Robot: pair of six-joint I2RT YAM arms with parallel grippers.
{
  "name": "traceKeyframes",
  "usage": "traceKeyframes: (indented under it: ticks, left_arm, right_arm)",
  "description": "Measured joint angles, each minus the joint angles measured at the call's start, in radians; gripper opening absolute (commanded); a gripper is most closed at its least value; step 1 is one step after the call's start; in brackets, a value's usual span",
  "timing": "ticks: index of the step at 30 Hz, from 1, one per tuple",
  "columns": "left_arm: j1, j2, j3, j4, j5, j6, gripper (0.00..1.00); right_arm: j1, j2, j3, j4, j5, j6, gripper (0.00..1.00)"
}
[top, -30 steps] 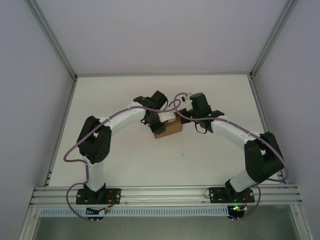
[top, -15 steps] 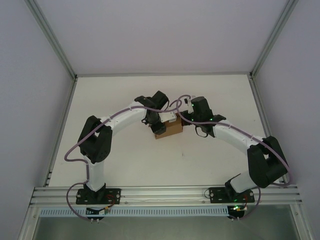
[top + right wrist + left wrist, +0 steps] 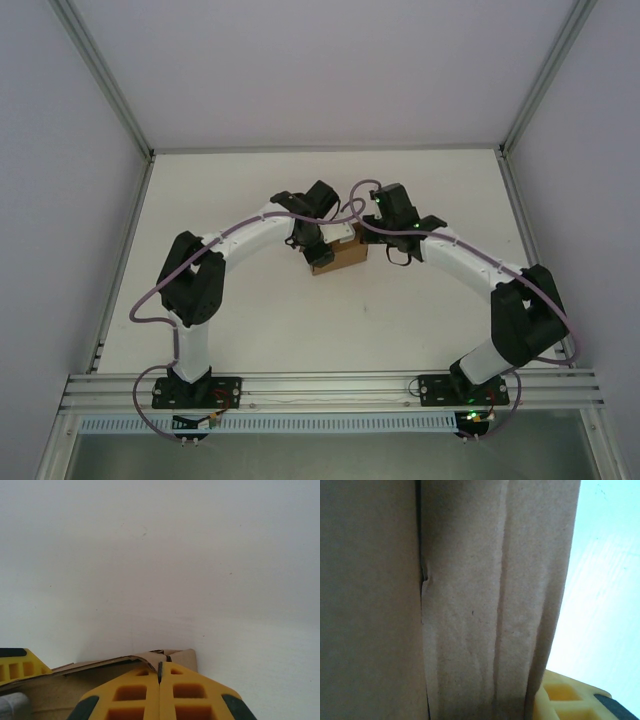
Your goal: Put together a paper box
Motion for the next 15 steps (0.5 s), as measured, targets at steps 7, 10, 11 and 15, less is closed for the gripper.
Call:
traceKeyframes:
  ticks: [7, 10, 11, 15]
  left_arm:
    - [-0.001, 0.003, 0.000, -0.002, -0.004, 0.000, 0.34]
    - [0.000, 0.003, 0.000, -0.002, -0.004, -0.001, 0.34]
    - [0.000, 0.003, 0.000, -0.002, -0.004, -0.001, 0.35]
    - [-0.001, 0.003, 0.000, -0.001, -0.007, 0.000, 0.35]
  right_arm:
    - [0.000, -0.066, -0.163, 0.211, -0.021, -0.082, 0.00]
    - [0.000, -0.074, -0.201, 0.277, -0.020, -0.122, 0.00]
    - [0.000, -0.079, -0.218, 0.301, -0.017, -0.138, 0.00]
    - [0.000, -0.094, -0.274, 0.386, -0.014, -0.187, 0.00]
